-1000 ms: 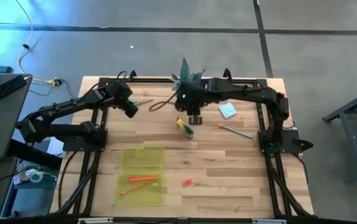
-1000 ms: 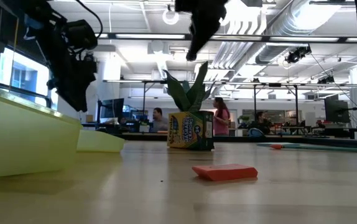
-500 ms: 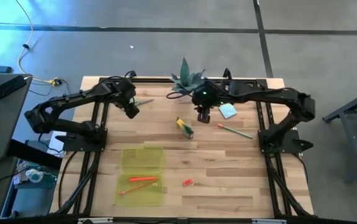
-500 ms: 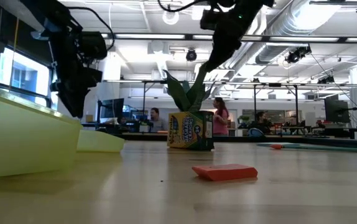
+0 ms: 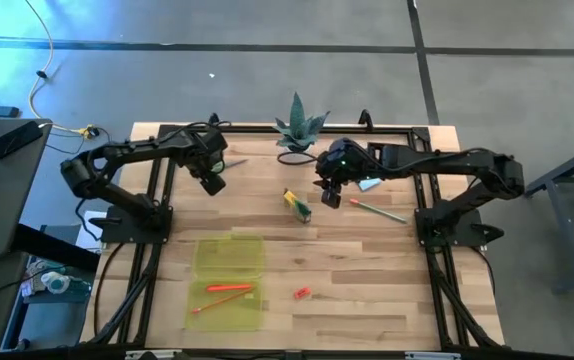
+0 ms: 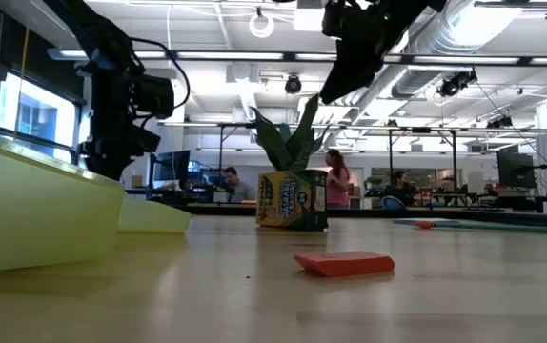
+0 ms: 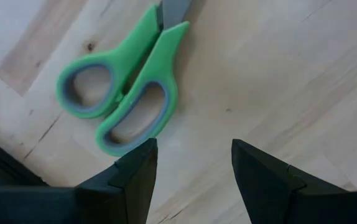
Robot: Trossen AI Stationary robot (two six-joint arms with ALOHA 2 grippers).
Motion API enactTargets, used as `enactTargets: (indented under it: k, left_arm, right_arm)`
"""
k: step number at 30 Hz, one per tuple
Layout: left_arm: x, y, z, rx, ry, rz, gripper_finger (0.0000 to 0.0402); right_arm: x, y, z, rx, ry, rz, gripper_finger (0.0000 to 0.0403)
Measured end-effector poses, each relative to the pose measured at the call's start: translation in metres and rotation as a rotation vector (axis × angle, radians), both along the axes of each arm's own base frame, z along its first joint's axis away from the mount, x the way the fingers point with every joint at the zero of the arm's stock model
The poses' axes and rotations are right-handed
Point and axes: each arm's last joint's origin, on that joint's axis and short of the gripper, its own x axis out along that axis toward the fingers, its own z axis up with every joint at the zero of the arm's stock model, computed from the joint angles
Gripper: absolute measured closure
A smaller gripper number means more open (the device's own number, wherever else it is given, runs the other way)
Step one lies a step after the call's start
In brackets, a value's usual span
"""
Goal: Pack school essentials
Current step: Put the green scissors into the yellow supply box
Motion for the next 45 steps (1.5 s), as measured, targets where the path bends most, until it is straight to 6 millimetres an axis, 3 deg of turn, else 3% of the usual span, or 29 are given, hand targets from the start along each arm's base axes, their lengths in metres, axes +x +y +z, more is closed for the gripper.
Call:
enactTargets:
  k: [22, 45]
  left_arm:
    - [0.008, 0.012, -0.026, 0.019, 0.094, -0.022, 0.0209]
    - [0.005, 0.016, -0.026, 0.003, 0.071, -0.036, 0.0223]
  right_arm:
    - [0.0, 0.002, 0.0, -0.005, 0.001, 0.01, 0.0261]
    - [0.002, 0.009, 0.0, -0.004, 0.001, 0.033, 0.0261]
